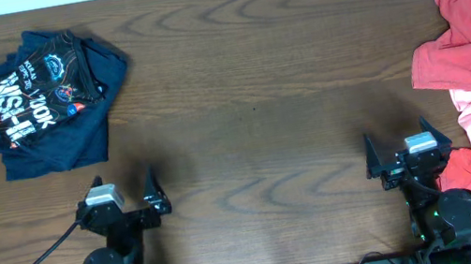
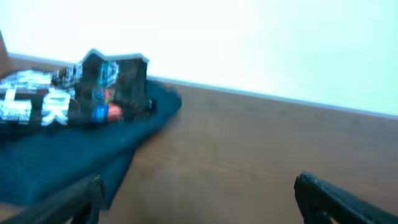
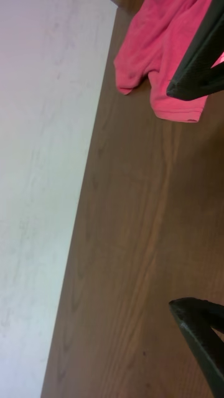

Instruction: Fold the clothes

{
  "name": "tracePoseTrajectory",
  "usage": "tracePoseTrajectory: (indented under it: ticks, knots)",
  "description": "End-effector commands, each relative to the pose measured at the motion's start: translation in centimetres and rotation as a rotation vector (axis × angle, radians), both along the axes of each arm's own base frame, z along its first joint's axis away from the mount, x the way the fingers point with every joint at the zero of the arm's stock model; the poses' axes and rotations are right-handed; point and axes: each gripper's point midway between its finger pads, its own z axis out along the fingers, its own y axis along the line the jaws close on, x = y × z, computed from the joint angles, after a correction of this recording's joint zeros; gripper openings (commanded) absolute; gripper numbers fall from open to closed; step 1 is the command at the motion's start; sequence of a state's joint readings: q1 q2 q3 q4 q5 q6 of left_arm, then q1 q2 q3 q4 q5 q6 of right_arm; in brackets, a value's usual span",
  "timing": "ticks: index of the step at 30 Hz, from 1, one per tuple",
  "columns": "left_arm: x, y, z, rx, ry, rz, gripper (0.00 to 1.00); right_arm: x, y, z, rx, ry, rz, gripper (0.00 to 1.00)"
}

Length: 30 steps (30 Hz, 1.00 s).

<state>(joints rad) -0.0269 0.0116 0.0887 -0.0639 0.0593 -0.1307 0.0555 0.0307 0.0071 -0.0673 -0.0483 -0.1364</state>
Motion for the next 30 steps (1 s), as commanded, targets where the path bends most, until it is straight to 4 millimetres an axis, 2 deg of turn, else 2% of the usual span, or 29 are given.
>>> tracePoseTrajectory:
  ticks: [1, 5, 9, 30]
  knots:
    - [0.6, 0.5, -1.4, 0.008, -0.028, 0.027, 0.98, 0.0, -0.7, -0.1, -0.008, 0.005, -0.031, 0.99]
    - [0.5, 0.7, -2.3, 0.023, 0.007, 0.033, 0.98, 0.0, -0.7, -0.1, -0.008, 0.005, -0.031, 0.99]
    - [0.3, 0.7, -4.1, 0.026, 0.081, 0.033, 0.98, 0.0, -0.7, -0.1, -0.008, 0.005, -0.031, 0.99]
    - [0.3, 0.7, -4.1, 0.026, 0.082, 0.033, 0.98, 0.0, -0.7, -0.2, -0.008, 0.005, -0.031, 0.99]
